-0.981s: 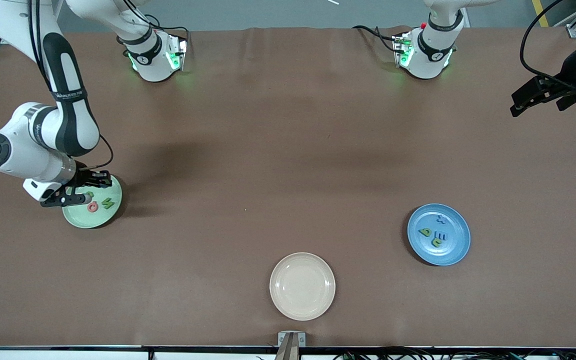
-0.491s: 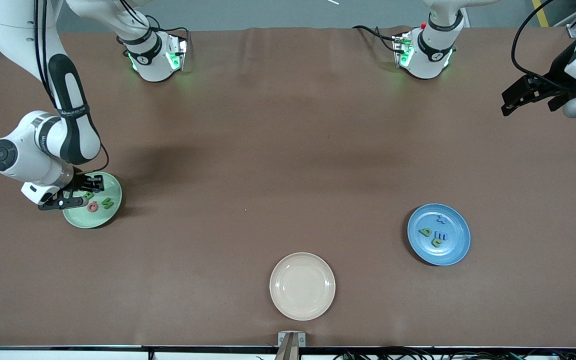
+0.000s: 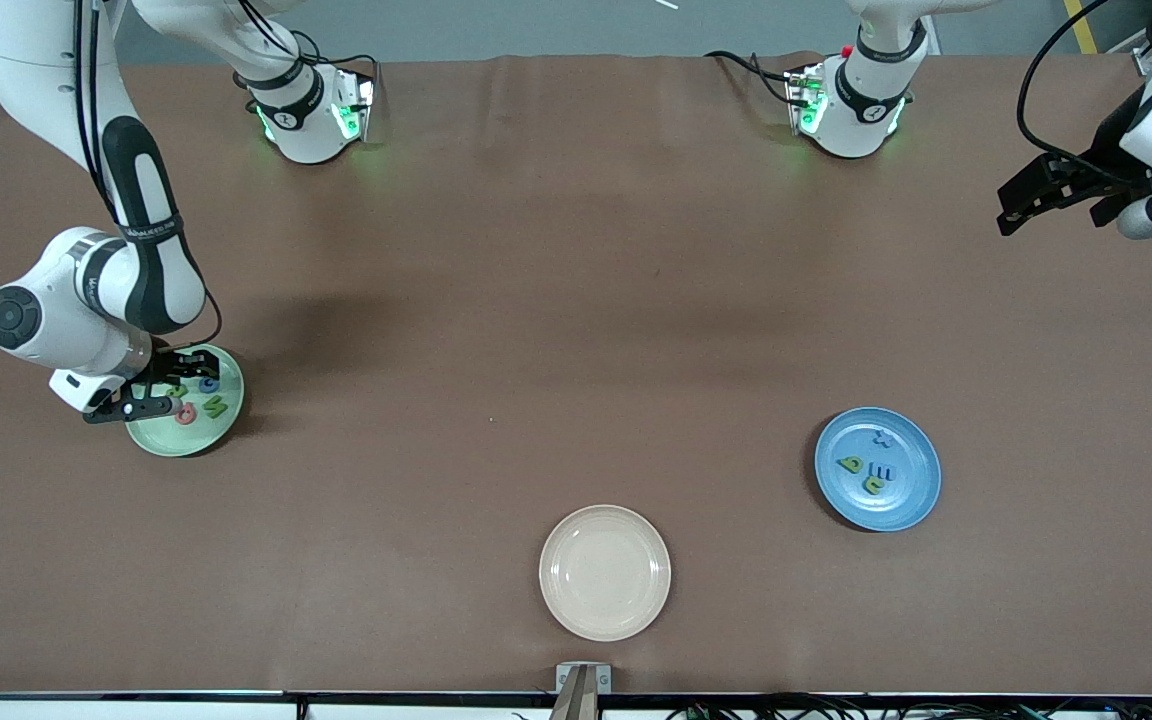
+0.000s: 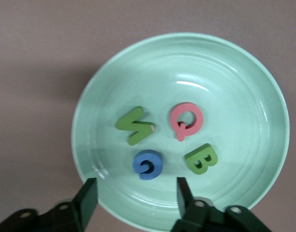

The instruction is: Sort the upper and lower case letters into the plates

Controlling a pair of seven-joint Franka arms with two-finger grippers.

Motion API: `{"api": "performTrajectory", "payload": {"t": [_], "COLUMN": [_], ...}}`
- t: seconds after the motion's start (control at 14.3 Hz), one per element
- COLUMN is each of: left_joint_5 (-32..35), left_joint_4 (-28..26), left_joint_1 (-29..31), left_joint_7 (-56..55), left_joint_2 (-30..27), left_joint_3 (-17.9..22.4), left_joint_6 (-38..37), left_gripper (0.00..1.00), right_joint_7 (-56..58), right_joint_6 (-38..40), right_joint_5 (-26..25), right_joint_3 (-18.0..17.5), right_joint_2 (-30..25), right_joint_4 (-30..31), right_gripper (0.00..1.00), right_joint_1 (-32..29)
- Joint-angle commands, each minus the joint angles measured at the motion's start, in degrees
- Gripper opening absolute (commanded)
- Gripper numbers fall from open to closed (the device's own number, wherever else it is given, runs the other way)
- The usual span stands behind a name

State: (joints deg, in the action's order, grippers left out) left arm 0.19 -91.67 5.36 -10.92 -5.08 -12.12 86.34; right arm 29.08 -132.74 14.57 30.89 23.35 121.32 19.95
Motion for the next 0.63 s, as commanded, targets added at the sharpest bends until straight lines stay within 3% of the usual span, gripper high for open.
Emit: {"api": "performTrajectory", "payload": {"t": [0.0, 0.35, 0.56], "left_joint_5": [-0.63, -1.25, -0.63], "left_joint_4": [-0.62, 0.78, 0.61], "left_joint_1": [-0.08, -0.35, 0.44], "left_joint_7": [0.91, -0.76, -0.85], "left_joint_2": [-0.63, 1.3, 1.39], "left_joint_3": [-0.01, -0.01, -0.27], "left_joint_6": [0.85, 1.03, 1.02], "left_gripper": [1.0, 1.0, 1.0], "right_joint_7": [0.28, -10.25, -21.66], "right_joint_6": [10.18, 21.27, 32.15], "right_joint_5": [0.54, -2.35, -8.31], "right_joint_3": [-0.31, -0.48, -0.57], "right_joint_2": [-8.38, -21.83, -25.98], "right_joint_4": [-2.13, -5.12, -13.26], "right_gripper": [1.0, 1.0, 1.0], "right_joint_1": [0.7, 5.27, 9.92]}}
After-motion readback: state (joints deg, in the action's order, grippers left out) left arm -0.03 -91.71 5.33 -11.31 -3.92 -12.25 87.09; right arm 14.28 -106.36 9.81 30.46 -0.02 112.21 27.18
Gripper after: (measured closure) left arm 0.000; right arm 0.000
